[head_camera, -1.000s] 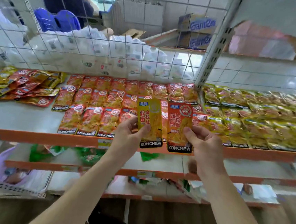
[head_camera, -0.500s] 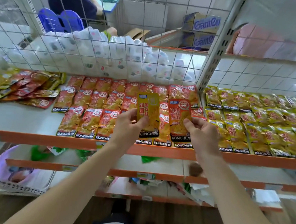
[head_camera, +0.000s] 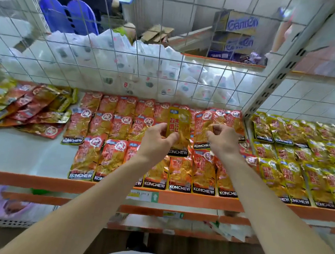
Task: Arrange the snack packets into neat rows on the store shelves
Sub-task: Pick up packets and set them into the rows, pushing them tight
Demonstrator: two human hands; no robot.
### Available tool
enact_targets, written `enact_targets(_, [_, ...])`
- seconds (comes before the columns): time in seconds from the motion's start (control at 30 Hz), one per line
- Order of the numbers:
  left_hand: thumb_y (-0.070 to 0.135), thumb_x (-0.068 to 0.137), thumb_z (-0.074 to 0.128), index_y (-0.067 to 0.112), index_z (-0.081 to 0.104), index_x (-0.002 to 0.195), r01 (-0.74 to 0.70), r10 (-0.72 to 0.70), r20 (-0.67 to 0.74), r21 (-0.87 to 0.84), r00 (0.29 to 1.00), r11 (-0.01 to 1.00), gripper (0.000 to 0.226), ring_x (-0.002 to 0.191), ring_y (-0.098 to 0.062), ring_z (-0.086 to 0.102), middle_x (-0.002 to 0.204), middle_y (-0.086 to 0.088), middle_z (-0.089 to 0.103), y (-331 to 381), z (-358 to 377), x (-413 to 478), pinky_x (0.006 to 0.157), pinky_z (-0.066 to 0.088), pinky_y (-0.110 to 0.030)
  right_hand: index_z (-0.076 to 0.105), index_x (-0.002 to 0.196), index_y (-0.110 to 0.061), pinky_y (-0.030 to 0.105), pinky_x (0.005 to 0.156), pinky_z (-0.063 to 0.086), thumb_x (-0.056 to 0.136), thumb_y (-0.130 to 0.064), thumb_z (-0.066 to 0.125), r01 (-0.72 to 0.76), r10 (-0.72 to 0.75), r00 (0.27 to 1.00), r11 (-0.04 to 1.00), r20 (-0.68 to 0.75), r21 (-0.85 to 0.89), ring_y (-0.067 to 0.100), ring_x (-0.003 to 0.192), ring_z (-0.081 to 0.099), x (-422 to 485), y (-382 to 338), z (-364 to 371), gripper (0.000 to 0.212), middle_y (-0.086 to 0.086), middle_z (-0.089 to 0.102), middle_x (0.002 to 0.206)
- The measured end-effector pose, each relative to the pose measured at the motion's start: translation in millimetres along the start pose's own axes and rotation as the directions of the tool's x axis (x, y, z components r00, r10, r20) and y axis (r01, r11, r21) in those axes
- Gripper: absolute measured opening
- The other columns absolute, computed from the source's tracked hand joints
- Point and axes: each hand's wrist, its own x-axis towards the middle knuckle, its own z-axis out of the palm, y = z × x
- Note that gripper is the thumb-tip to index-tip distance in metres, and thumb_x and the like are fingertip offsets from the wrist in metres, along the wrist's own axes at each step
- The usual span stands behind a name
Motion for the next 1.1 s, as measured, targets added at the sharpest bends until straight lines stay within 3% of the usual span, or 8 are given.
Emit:
enact_targets(0.13, [0.023,0.095,0.067,0.009,0.065,0.085,0.005,-0.005,0.023,0.007,1.0,1.0,0.017,0.073,-0.013,0.057,0.078,-0.004,0.062,-4,-8,14,0.07,0.047,-0.028,0.049,0.14,-0.005,0.038,0.1,0.051,0.091,-0.009,0.069,0.053,-0.057,0.995,0.997,-0.077,-0.057,0.028,0.115,0.06,15,2,16,0.054,0.012,0.064,0.123])
enact_targets(0.23, [0.021,0.095,0.067,0.01,0.064,0.081,0.05,-0.049,0.022,-0.048,0.999,0.998,0.018,0.073,-0.016,0.064,0.077,-0.007,0.065,-3,-12,20,0.06,0.048,-0.017,0.048,0.142,-0.006,0.031,0.107,0.038,0.09,-0.007,0.07,0.181,-0.195,0.978,0.969,-0.073,-0.167,0.028,0.125,0.052,14,7,21,0.057,0.013,0.058,0.13])
enact_targets(0.37, [0.023,0.096,0.066,0.005,0.069,0.098,0.111,-0.095,0.102,-0.173,0.99,0.979,0.018,0.098,-0.036,0.068,0.098,-0.017,0.073,0,-13,19,0.086,0.056,-0.044,0.062,0.133,-0.014,0.044,0.106,0.04,0.089,-0.017,0.072,0.338,-0.357,0.934,0.848,0.032,-0.408,0.03,0.127,0.05,6,18,21,0.045,0.007,0.061,0.133])
enact_targets(0.47, [0.02,0.096,0.066,0.008,0.07,0.098,0.128,-0.099,0.15,-0.204,0.984,0.971,0.013,0.096,-0.028,0.071,0.096,-0.011,0.075,2,-14,17,0.088,0.056,-0.039,0.058,0.139,-0.023,0.045,0.109,0.034,0.096,-0.029,0.062,0.317,-0.299,0.947,0.798,0.12,-0.513,0.022,0.138,0.043,4,21,22,0.043,-0.004,0.055,0.145])
enact_targets(0.6, [0.02,0.097,0.065,0.012,0.07,0.094,0.137,-0.098,0.177,-0.222,0.979,0.965,0.01,0.093,-0.023,0.072,0.094,-0.007,0.076,1,-15,19,0.083,0.055,-0.032,0.045,0.148,-0.031,0.042,0.114,0.024,0.1,-0.028,0.052,0.279,-0.248,0.96,0.794,0.13,-0.539,0.014,0.148,0.029,12,14,27,0.048,-0.012,0.041,0.155])
enact_targets(0.9, [0.018,0.096,0.067,0.012,0.071,0.094,0.116,-0.062,0.219,-0.241,0.974,0.963,0.008,0.092,-0.028,0.073,0.093,-0.01,0.076,3,7,19,0.09,0.057,-0.053,0.043,0.149,-0.031,0.047,0.114,0.02,0.102,-0.029,0.046,0.228,-0.219,0.973,0.852,0.075,-0.472,0.013,0.149,0.025,-3,5,12,0.048,-0.009,0.035,0.159])
enact_targets(1.03, [0.02,0.095,0.068,0.013,0.071,0.097,0.079,-0.033,0.22,-0.202,0.975,0.976,0.007,0.091,-0.023,0.073,0.093,-0.007,0.076,4,31,8,0.086,0.059,-0.041,0.051,0.144,-0.027,0.048,0.117,0.023,0.101,-0.029,0.052,0.252,-0.273,0.962,0.878,0.008,-0.407,0.015,0.146,0.031,-35,29,-15,0.044,-0.005,0.042,0.155])
enact_targets(1.1, [0.021,0.094,0.069,0.014,0.069,0.096,0.059,-0.023,0.205,-0.172,0.978,0.983,0.007,0.091,-0.022,0.072,0.094,-0.008,0.075,6,48,-3,0.074,0.058,-0.029,0.053,0.142,-0.027,0.052,0.116,0.027,0.1,-0.03,0.055,0.247,-0.281,0.959,0.894,-0.037,-0.374,0.017,0.145,0.034,-50,45,-35,0.043,-0.004,0.045,0.153])
